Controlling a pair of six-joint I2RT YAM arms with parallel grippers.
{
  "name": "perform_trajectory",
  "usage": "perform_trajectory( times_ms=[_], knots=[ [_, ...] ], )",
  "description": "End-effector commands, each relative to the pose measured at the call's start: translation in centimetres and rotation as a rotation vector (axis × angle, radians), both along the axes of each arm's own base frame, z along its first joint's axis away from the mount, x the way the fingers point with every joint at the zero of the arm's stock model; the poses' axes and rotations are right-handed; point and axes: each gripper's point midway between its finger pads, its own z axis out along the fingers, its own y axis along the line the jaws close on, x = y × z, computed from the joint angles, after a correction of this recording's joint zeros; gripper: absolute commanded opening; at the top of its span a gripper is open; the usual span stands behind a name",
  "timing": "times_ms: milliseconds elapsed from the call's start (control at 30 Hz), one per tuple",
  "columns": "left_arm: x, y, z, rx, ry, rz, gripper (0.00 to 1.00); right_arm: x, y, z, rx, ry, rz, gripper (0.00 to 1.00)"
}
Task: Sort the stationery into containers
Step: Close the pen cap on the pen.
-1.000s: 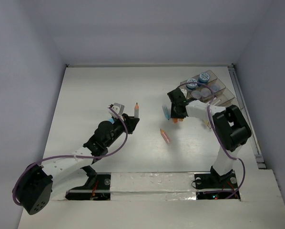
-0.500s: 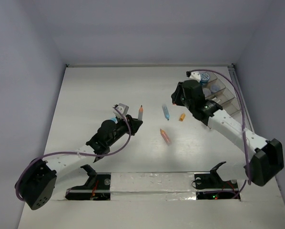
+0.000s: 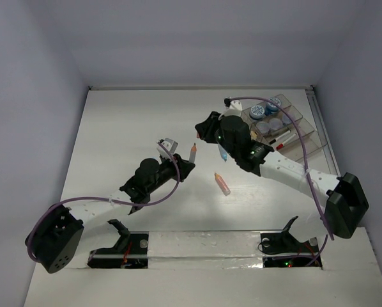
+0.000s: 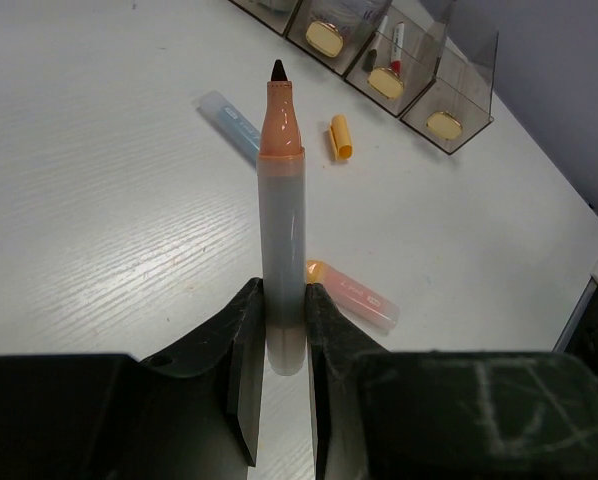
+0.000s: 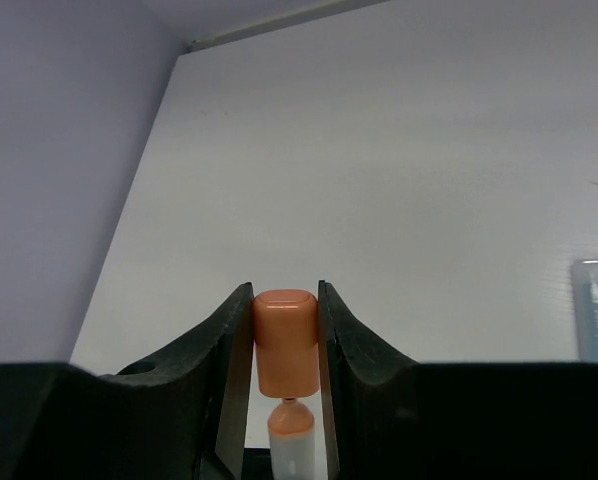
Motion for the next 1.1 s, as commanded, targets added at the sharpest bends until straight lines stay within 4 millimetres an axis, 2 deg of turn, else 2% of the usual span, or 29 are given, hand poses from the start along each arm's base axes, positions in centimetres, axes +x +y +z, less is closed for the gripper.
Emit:
perform_trajectory(
  times_ms=[0, 167, 367, 700, 933, 1067],
  knots=[
    [0.5, -1.1, 3.8, -0.075, -0.079, -0.021, 0.00, 0.2, 1.6, 3.1, 0.125, -0.080, 0.009, 0.03],
    [0.6, -1.0, 3.7, -0.069, -0.078, -0.014, 0.00, -0.2, 2.8, 1.3, 0.112, -0.048, 0.033, 0.03],
    [0.7, -0.8, 3.9, -0.069, -0.084, -0.007, 0.00, -0.6, 3.0, -0.4, 0.098, -0.019, 0.038, 0.03],
    [0.8, -0.6, 3.9, -0.067, -0.087, 0.010, 0.00, -1.1, 3.1, -1.5, 0.094, -0.003, 0.043, 0.03],
    [1.0, -0.1, 4.3, -0.074, -0.096, 0.035, 0.00, -2.2, 3.9, -2.8, 0.101, 0.011, 0.063, 0.03],
    [0.8, 0.0, 4.5, -0.088, -0.098, 0.039, 0.00, -2.7, 4.3, -2.7, 0.125, -0.005, 0.063, 0.03]
  ],
)
